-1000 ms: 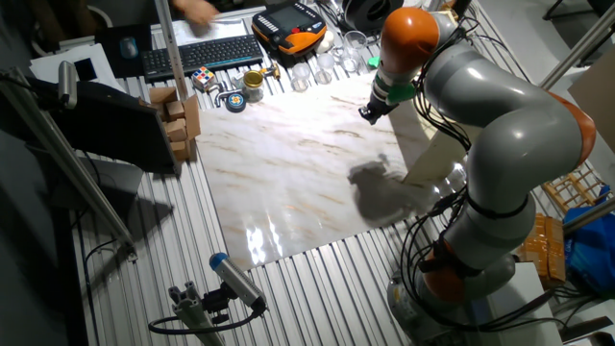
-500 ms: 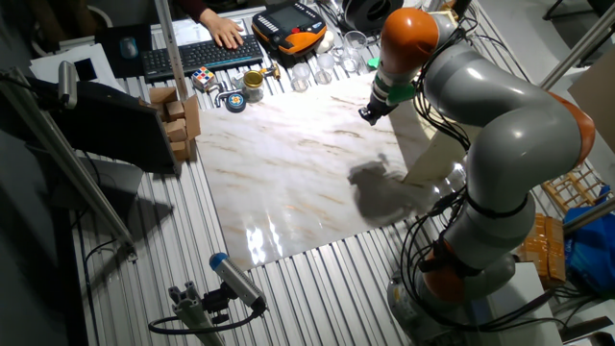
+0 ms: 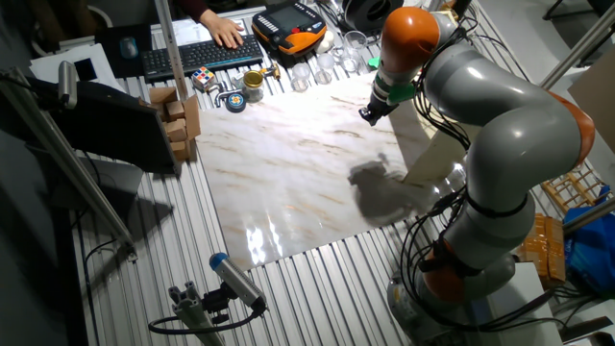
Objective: Put the object on the shelf
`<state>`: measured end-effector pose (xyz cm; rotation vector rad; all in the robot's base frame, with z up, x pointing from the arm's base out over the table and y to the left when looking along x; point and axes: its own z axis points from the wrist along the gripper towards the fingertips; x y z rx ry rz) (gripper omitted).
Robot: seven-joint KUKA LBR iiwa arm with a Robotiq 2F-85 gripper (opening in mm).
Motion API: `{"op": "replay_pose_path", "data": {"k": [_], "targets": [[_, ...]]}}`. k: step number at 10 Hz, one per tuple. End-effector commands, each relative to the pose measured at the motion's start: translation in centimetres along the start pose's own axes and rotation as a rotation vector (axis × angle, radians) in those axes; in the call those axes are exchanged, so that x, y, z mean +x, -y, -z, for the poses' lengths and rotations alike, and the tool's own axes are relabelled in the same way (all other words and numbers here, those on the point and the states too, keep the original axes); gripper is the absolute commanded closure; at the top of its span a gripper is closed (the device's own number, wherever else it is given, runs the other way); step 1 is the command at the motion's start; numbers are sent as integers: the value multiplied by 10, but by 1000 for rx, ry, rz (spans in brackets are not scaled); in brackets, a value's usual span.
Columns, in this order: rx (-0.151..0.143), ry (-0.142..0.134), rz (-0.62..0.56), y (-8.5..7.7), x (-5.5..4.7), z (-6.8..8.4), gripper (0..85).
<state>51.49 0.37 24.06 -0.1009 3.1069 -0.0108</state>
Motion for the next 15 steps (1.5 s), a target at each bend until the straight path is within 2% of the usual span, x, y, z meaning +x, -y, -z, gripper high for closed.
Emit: {"op": "replay_pose_path", "data": {"k": [1,2,3,4,6,7,8,9,10,12,15], "targets": [[5,5,-1,0,0,0,850],[40,6,2,0,0,0,850],[50,4,20,0,0,0,850],[25,-1,48,0,0,0,850],[10,7,99,0,0,0,850],[-12,1,113,0,0,0,850],[-7,-12,107,0,0,0,850],[14,-15,94,0,0,0,850],[17,-15,90,0,0,0,850],[-4,-23,91,0,0,-2,850],[-12,-27,90,-3,0,-7,850]]}}
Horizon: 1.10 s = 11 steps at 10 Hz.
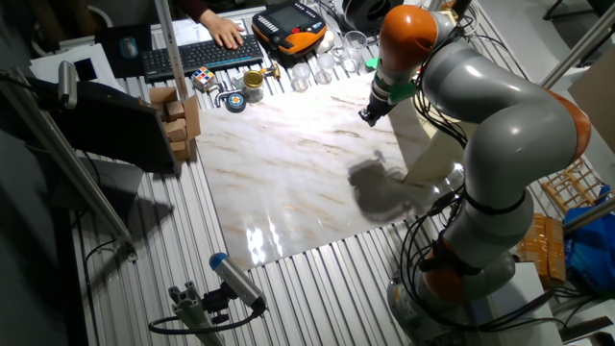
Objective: Put the object on the shelf
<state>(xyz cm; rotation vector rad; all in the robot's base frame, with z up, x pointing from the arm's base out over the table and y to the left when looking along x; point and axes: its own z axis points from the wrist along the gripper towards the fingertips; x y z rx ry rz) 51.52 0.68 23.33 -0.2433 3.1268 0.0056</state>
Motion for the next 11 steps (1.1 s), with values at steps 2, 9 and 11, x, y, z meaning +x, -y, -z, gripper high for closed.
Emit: {"op": "replay_pose_path", "data": {"k": [2,9,11], "targets": [[-5,12,-4,-5,2,-9,850],[-16,13,-1,-7,2,-8,850],[-17,15,0,-7,1,-6,850]]}}
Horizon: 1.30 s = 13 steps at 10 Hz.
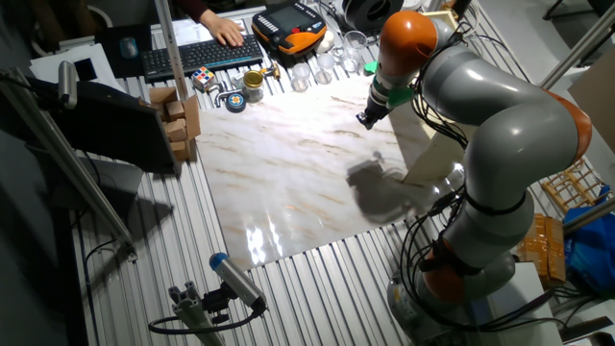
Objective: Put the object on the shelf
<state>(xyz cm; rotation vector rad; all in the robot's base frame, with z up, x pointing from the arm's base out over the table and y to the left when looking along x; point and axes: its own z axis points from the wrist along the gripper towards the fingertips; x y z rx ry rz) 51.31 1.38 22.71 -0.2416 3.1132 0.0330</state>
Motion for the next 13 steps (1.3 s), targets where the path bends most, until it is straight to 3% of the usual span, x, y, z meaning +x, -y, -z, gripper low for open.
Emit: {"op": "replay_pose_path", "data": {"k": [1,5,13], "targets": [[1,0,-4,0,0,0,850],[18,-10,-42,-6,-4,4,850],[13,-14,-30,-8,-6,3,850]]}}
